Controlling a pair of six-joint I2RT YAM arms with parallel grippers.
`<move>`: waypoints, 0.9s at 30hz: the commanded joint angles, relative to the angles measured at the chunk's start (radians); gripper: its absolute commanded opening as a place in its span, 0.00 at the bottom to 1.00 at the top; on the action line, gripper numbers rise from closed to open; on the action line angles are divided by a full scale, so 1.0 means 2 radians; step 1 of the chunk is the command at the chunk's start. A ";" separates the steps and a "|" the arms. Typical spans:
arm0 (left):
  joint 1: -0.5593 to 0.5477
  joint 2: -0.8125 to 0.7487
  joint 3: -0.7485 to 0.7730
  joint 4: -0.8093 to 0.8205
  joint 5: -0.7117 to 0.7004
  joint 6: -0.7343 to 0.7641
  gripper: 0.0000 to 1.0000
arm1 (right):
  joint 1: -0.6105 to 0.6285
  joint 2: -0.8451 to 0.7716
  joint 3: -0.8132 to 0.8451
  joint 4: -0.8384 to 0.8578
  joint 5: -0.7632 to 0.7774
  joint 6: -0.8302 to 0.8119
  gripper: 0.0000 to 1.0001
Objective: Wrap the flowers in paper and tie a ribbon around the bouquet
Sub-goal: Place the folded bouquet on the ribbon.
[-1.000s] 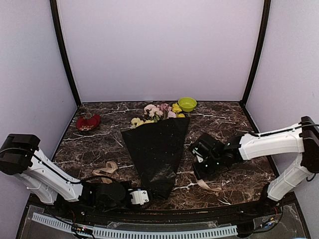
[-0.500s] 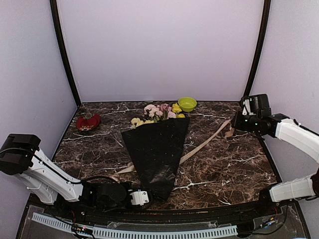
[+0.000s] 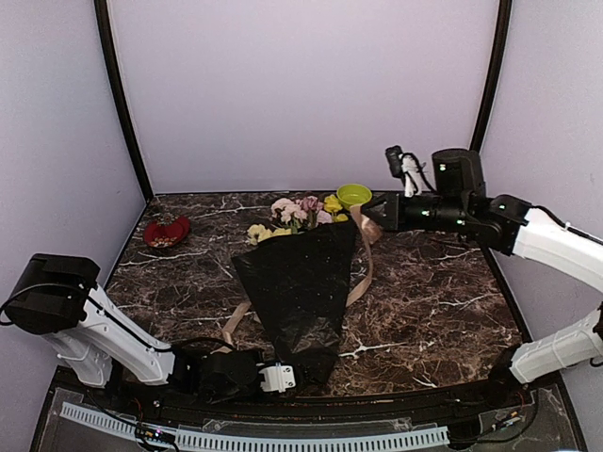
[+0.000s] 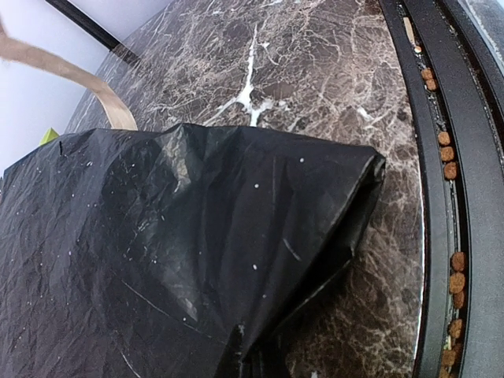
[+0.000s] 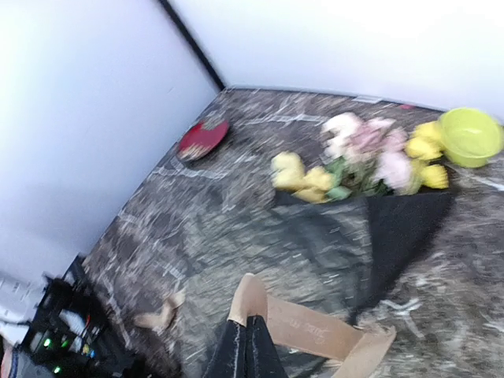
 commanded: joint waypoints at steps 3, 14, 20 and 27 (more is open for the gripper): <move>-0.002 0.010 0.018 0.001 0.011 -0.019 0.00 | 0.108 0.150 0.067 0.066 -0.084 -0.004 0.00; -0.002 0.017 0.023 -0.013 0.026 -0.037 0.00 | 0.144 0.381 0.167 0.036 -0.118 0.003 0.00; -0.003 -0.010 0.038 -0.054 0.050 -0.074 0.22 | 0.142 0.424 0.162 0.022 -0.089 0.013 0.00; -0.002 -0.108 0.053 -0.152 0.075 -0.143 0.73 | 0.128 0.435 0.137 0.035 -0.077 0.036 0.00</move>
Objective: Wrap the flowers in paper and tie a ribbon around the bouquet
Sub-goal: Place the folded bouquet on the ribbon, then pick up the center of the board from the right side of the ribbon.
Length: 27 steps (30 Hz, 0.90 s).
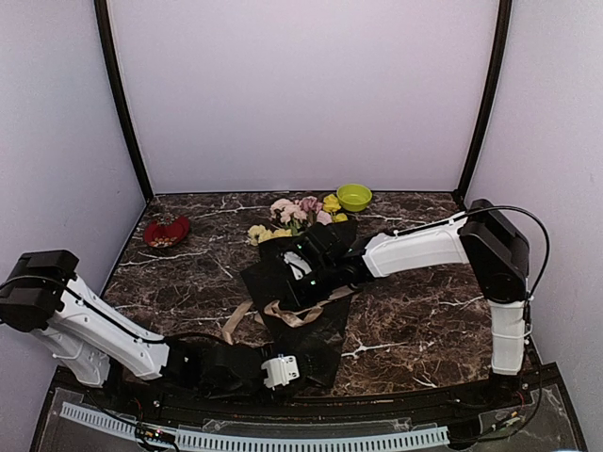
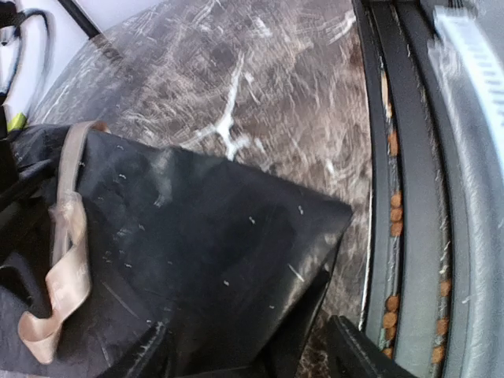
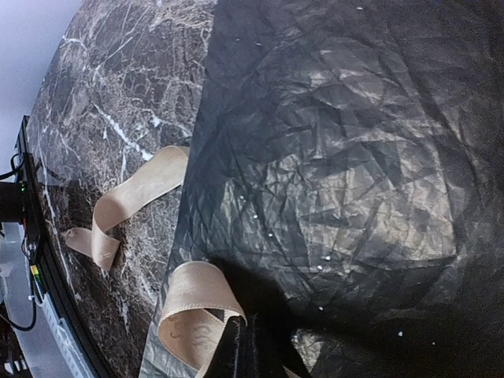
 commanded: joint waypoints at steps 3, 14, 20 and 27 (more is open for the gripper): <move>0.012 -0.132 0.021 -0.127 0.014 -0.125 0.76 | -0.012 0.008 -0.018 0.022 0.005 0.021 0.00; 0.120 -0.245 0.010 -0.500 -0.018 -0.538 0.55 | -0.012 0.008 -0.025 0.033 -0.005 0.026 0.00; 0.131 -0.214 -0.005 -0.504 -0.064 -0.569 0.74 | -0.011 0.007 -0.026 0.035 -0.008 0.027 0.00; 0.156 -0.145 -0.010 -0.381 -0.072 -0.489 0.76 | -0.011 0.000 -0.026 0.034 -0.006 0.029 0.00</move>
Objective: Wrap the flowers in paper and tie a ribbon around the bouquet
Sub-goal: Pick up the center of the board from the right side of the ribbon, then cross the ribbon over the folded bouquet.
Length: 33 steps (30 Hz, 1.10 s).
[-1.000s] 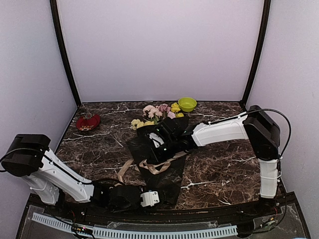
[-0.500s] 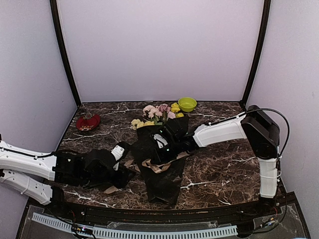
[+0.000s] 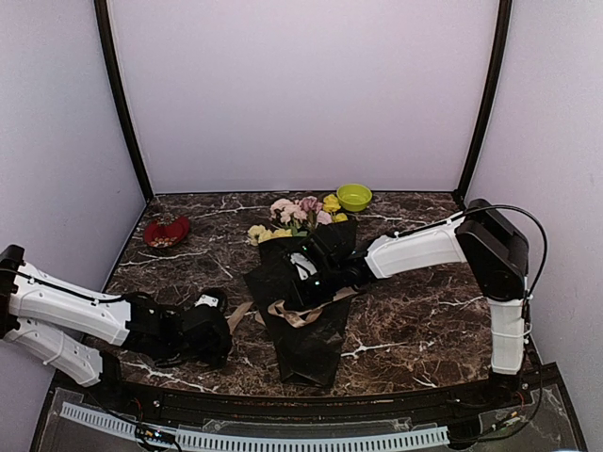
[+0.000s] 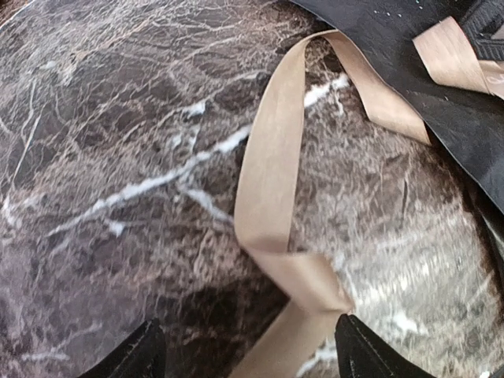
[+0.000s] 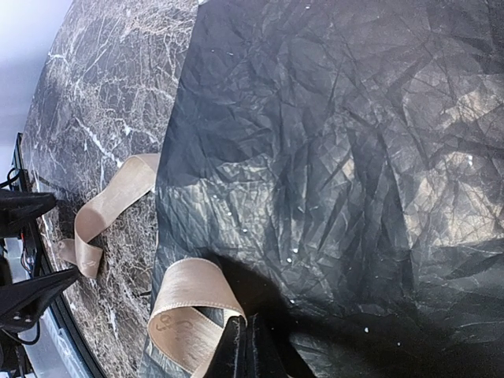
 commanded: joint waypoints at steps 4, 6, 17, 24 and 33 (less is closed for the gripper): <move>0.021 0.053 -0.012 0.102 0.000 0.044 0.68 | 0.000 -0.008 -0.005 0.011 -0.003 0.004 0.00; 0.025 0.060 -0.019 0.118 0.010 0.048 0.55 | 0.001 -0.009 -0.004 0.011 -0.004 0.004 0.00; 0.014 -0.009 0.021 0.042 -0.027 0.118 0.00 | -0.002 -0.017 0.000 0.018 -0.004 0.010 0.00; -0.049 -0.047 0.106 0.028 -0.082 0.294 0.00 | -0.010 -0.026 0.001 0.030 -0.016 0.020 0.00; -0.087 -0.039 0.150 0.241 0.069 0.517 0.00 | -0.019 -0.038 -0.002 0.040 -0.015 0.031 0.00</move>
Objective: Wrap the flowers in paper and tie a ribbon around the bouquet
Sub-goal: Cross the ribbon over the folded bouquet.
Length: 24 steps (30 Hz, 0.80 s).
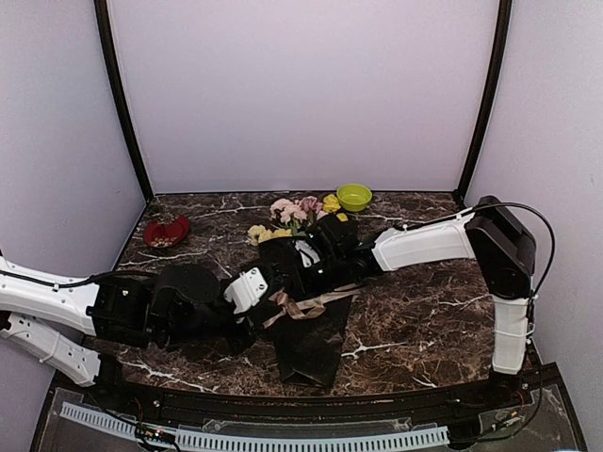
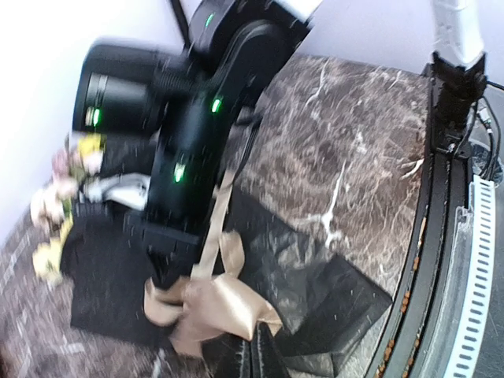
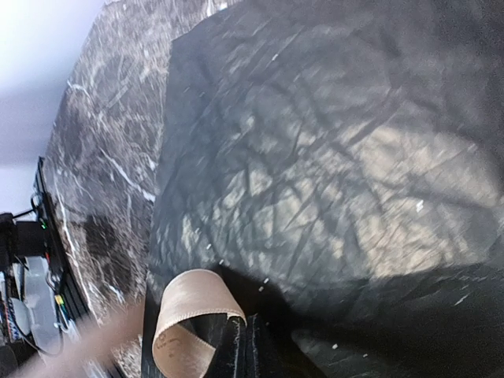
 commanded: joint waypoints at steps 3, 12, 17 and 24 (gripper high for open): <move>0.044 0.018 0.001 0.162 0.085 0.112 0.00 | -0.005 -0.026 -0.008 0.036 -0.017 0.018 0.00; 0.122 0.121 0.016 0.225 0.140 0.067 0.00 | -0.012 -0.047 -0.040 0.108 -0.048 0.086 0.09; 0.163 0.143 -0.020 0.300 0.178 0.009 0.00 | -0.016 -0.076 -0.069 0.130 -0.029 0.121 0.24; 0.181 0.178 -0.028 0.335 0.187 -0.035 0.00 | -0.027 -0.109 -0.122 0.155 0.018 0.163 0.30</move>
